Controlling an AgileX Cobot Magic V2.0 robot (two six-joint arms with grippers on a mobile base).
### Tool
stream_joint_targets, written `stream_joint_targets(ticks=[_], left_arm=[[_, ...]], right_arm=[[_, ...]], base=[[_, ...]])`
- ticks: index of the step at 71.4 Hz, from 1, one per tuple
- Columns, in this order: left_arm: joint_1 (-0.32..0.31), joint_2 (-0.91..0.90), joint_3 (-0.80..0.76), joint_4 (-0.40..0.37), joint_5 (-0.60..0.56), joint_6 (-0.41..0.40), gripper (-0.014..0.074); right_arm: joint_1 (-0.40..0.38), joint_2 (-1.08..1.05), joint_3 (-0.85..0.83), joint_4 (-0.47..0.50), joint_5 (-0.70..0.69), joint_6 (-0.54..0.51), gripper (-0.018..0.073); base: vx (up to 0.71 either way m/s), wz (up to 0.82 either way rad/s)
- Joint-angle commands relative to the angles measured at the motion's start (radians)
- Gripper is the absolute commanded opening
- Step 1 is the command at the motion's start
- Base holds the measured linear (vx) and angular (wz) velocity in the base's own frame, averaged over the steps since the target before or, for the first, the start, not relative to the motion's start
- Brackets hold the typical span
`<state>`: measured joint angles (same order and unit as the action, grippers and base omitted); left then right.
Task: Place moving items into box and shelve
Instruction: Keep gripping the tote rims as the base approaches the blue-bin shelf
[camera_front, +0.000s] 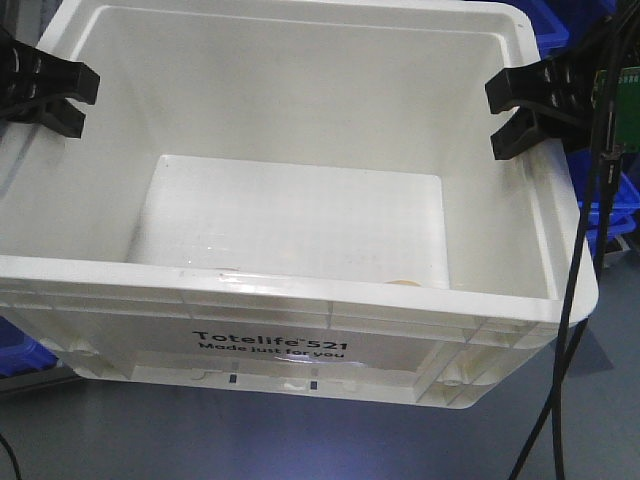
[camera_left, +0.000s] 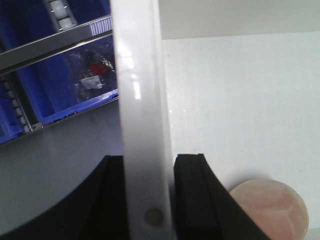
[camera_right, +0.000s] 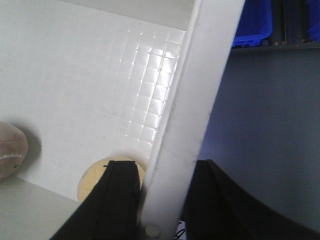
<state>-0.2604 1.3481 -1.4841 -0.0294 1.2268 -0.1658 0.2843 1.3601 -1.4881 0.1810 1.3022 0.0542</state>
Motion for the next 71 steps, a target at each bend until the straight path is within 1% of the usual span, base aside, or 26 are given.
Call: stream_joint_targets(ticks=[1, 35, 71], left_arm=[[-0.005, -0.041, -0.047, -0.037, -0.109, 0.005, -0.0017], [-0.005, -0.041, -0.047, -0.037, -0.109, 0.005, -0.0017], [-0.005, -0.041, -0.047, -0.037, -0.109, 0.005, -0.0017]], right_arm=[[0.0, -0.041, -0.043, 0.064, -0.074, -0.028, -0.0012], [0.0, -0.041, -0.043, 0.064, -0.074, -0.028, -0.0012], [0.0, -0.041, -0.043, 0.064, -0.076, -0.028, -0.0012]], base=[[-0.02, 0.42], [0.02, 0.43], [0.11, 0.3]])
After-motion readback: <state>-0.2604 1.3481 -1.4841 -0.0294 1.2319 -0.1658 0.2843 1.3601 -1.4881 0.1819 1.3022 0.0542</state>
